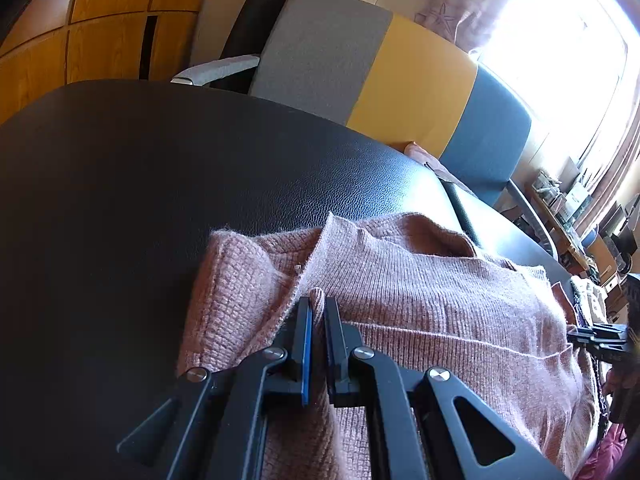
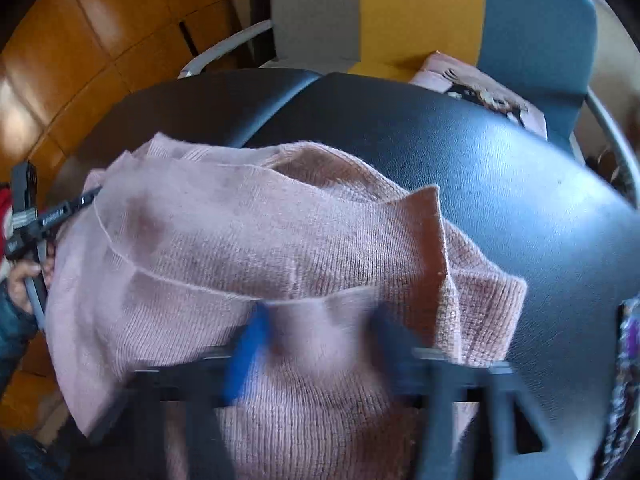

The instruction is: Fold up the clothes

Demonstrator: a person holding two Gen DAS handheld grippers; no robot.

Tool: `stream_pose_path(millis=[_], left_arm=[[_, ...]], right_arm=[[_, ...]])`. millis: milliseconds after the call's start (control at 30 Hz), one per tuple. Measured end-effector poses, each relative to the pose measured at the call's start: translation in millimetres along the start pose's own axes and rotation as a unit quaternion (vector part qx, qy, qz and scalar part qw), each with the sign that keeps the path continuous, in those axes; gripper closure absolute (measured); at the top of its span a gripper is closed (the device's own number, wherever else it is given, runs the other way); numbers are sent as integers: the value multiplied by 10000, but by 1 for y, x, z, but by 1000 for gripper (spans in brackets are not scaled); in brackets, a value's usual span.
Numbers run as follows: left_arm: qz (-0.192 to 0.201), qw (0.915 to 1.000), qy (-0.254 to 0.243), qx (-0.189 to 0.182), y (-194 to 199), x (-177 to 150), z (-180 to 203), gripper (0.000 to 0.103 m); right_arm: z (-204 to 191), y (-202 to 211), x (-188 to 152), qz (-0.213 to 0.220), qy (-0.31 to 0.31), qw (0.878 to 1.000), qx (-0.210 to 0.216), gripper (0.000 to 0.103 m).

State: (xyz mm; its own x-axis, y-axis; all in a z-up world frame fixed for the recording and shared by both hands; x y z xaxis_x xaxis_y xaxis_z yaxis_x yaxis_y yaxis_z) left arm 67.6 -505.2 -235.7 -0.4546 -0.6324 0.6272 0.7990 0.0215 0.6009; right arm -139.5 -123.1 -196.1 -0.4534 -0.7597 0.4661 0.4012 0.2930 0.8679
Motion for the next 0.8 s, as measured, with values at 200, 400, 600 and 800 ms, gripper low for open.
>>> stream_pose_path(millis=[200, 400, 600, 800], left_arm=[[108, 9996, -166, 212, 5, 0, 7, 97], [670, 9968, -343, 269, 36, 13, 18, 99], [173, 9967, -371, 699, 9, 11, 9, 96], [52, 9969, -208, 757, -1, 9, 0, 96]], right_arm=[[2, 34, 6, 510, 238, 9968, -563, 99], [33, 66, 23, 1073, -366, 9899, -848, 99], [49, 11, 11, 503, -965, 9893, -970, 99], [53, -24, -12, 704, -1538, 9817, -880, 93]])
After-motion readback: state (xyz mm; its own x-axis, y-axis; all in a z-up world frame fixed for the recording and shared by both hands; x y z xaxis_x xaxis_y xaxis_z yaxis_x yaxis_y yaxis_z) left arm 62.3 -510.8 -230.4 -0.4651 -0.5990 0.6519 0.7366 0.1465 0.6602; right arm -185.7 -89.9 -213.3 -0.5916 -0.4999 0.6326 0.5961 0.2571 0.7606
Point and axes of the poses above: each gripper's, at about its wrist camera, not at the fingertips, and y roughly against the way its jaws point, z to its right, x to its top, the point moved 5 cm from there along -y, roughly the way its jaws point, and after that the axes turned 15 degrees about -x, right-handed, at the moved point
